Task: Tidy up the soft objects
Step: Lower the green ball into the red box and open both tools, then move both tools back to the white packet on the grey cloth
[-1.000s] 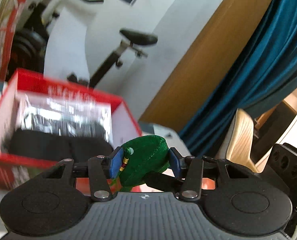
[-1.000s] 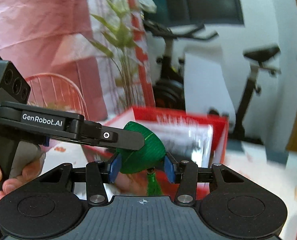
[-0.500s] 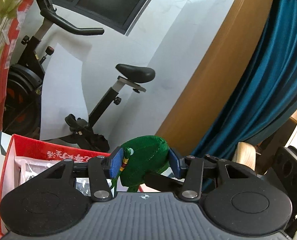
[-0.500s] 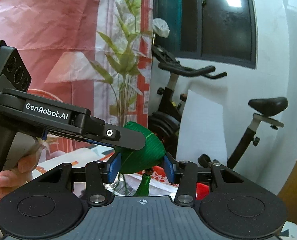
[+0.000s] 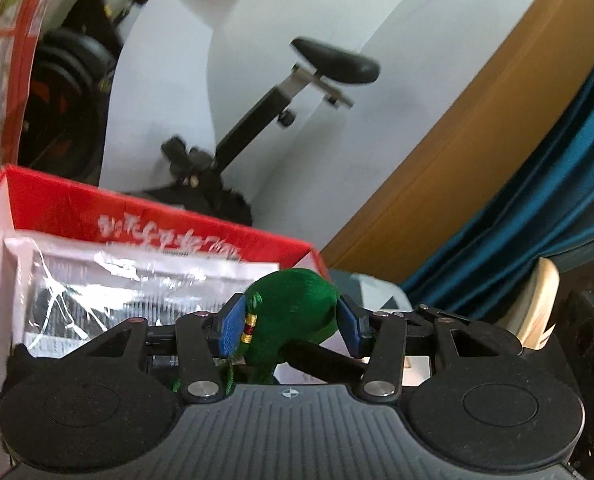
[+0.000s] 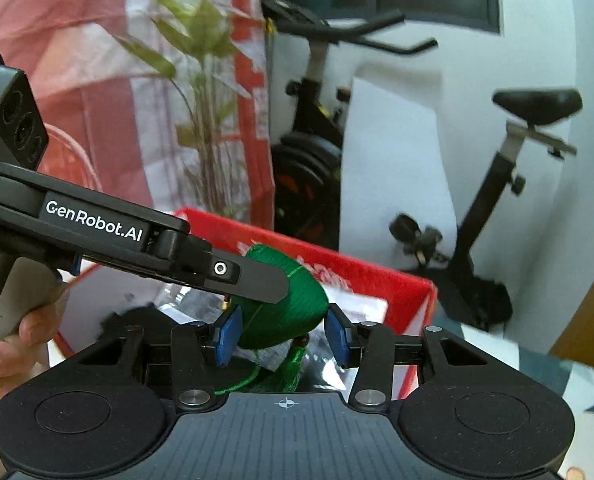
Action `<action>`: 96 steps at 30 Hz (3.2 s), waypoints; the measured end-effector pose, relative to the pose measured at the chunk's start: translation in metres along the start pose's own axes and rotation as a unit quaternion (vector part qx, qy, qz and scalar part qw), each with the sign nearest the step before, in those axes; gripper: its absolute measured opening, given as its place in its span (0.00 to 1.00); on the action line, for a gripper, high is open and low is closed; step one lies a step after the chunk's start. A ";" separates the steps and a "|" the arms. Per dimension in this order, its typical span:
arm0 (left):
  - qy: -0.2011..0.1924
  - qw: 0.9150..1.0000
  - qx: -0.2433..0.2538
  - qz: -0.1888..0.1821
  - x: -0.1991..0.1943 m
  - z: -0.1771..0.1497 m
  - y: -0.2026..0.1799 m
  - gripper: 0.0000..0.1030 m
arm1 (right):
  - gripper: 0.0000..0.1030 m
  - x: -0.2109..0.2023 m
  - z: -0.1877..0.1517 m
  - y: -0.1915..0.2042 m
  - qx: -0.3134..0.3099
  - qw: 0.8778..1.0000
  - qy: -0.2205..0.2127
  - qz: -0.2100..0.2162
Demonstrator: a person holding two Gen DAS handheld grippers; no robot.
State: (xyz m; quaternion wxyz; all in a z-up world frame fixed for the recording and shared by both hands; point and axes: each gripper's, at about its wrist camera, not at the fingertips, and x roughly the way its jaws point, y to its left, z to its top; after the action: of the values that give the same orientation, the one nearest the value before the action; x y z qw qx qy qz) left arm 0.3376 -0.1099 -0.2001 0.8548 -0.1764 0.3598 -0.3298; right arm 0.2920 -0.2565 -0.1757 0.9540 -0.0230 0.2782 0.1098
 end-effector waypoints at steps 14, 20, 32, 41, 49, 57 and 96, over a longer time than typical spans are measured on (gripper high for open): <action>-0.010 0.996 0.070 0.054 -0.001 0.004 -0.002 0.50 | 0.38 -0.004 -0.011 -0.015 0.013 0.999 0.006 -0.036; -0.048 0.990 0.112 0.075 -0.058 -0.010 -0.011 0.50 | 0.38 -0.037 -0.019 0.010 0.022 0.999 -0.024 -0.028; -0.088 0.985 0.078 0.123 -0.173 -0.083 0.018 0.50 | 0.38 -0.094 -0.063 0.059 0.041 0.997 -0.065 -0.025; -0.032 0.984 0.043 0.170 -0.183 -0.136 0.056 0.36 | 0.34 -0.106 -0.096 0.084 0.051 0.998 -0.037 -0.017; 0.014 0.982 0.036 0.184 -0.173 -0.171 0.076 0.36 | 0.33 -0.089 -0.136 0.105 0.044 0.999 0.024 -0.014; 0.023 0.981 0.022 0.190 -0.175 -0.184 0.096 0.36 | 0.29 -0.062 -0.166 0.131 0.027 0.997 0.075 0.007; 0.077 0.964 0.170 0.192 -0.127 -0.201 0.055 0.33 | 0.00 -0.004 -0.160 0.124 0.065 0.992 0.106 0.038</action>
State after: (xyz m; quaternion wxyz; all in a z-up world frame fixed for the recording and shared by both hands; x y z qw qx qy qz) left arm 0.1482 0.0049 -0.3031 0.8891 0.0693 0.3905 -0.2286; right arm 0.1768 -0.1528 -0.3060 0.9136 0.0378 0.3851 0.1247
